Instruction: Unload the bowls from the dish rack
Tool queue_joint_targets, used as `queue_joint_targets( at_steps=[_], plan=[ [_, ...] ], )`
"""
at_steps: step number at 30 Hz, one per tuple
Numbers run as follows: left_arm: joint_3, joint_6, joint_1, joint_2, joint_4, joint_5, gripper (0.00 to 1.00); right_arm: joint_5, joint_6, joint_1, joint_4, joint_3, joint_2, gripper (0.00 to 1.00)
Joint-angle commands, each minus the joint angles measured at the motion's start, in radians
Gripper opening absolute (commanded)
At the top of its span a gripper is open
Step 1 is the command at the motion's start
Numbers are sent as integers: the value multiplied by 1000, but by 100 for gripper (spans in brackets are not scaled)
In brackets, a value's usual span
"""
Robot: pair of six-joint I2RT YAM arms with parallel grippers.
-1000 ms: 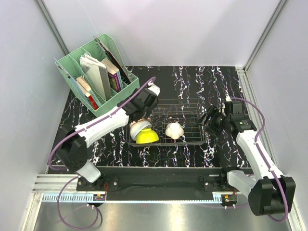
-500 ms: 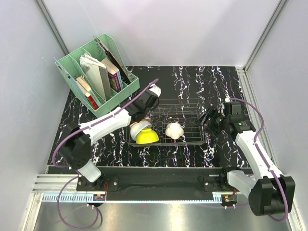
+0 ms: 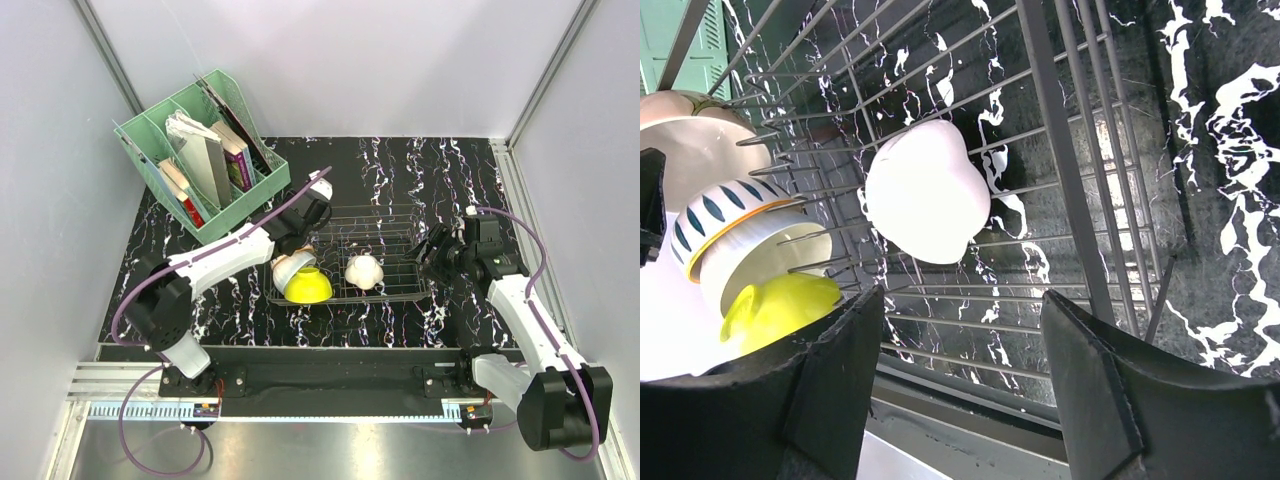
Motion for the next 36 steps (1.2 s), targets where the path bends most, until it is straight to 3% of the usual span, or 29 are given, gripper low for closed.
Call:
queue_joint_targets(
  at_steps=[1, 14, 27, 36],
  plan=[
    [-13, -40, -3, 34, 30, -30, 25, 41, -1, 0, -14, -36, 9, 71],
    [-5, 31, -81, 130, 132, -217, 11, 28, 8, 1, 46, -39, 134, 66],
    [-42, 41, -122, 144, 185, -295, 0, 28, 22, 8, 70, -50, 170, 64],
    [-82, 75, -161, 144, 253, -372, 0, 8, 48, 17, 135, -72, 243, 63]
  ],
)
